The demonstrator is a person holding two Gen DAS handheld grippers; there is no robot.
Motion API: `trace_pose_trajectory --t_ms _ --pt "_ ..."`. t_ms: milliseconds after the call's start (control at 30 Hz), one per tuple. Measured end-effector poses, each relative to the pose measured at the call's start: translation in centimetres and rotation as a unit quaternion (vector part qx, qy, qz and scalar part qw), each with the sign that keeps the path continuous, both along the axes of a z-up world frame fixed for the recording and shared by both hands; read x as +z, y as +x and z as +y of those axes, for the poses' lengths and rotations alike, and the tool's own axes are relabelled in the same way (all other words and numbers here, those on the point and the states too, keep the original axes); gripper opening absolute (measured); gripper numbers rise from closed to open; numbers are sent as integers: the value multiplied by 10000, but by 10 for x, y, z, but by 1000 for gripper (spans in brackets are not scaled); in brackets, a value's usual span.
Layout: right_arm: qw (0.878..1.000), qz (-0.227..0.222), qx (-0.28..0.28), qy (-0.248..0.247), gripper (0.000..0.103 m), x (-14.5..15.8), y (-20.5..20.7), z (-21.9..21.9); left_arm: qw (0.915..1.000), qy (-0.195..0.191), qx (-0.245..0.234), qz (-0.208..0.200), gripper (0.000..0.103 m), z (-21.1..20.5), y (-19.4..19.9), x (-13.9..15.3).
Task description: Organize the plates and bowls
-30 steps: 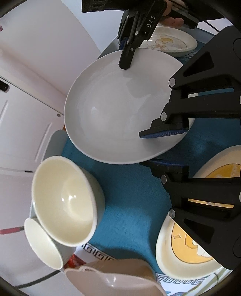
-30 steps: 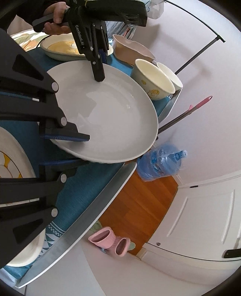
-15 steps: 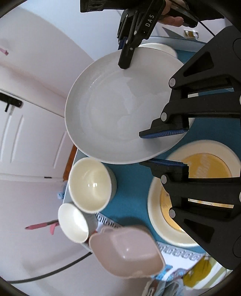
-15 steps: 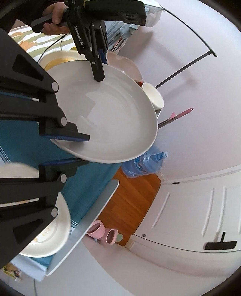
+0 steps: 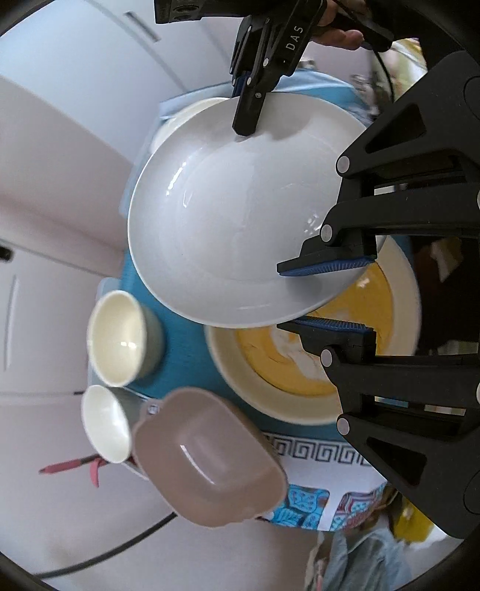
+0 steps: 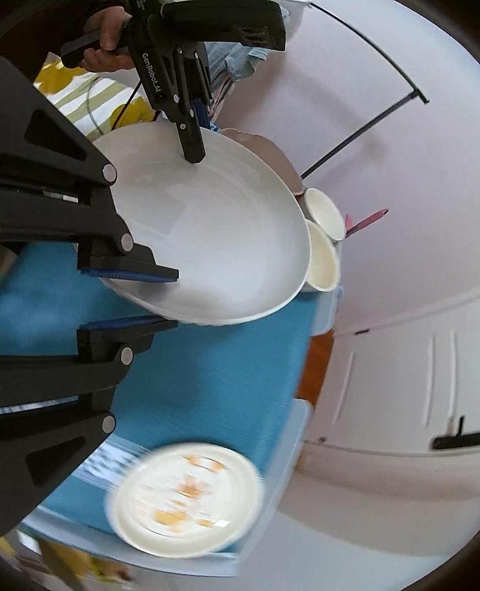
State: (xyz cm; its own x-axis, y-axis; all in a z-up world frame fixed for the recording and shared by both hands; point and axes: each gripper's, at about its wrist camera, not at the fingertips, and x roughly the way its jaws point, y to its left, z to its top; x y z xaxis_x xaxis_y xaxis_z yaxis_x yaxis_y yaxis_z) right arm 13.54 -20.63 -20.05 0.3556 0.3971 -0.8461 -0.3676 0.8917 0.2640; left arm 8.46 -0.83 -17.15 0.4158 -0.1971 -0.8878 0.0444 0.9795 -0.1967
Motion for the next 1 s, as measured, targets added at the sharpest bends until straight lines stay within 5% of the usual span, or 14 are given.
trace_pose_trajectory --t_ms 400,1000 --pt "9946 238 -1001 -109 16 -40 -40 40 9957 23 -821 429 19 38 10 -67" --pt "9912 154 -1004 -853 16 -54 -44 73 9865 918 -1316 320 19 37 15 -88"
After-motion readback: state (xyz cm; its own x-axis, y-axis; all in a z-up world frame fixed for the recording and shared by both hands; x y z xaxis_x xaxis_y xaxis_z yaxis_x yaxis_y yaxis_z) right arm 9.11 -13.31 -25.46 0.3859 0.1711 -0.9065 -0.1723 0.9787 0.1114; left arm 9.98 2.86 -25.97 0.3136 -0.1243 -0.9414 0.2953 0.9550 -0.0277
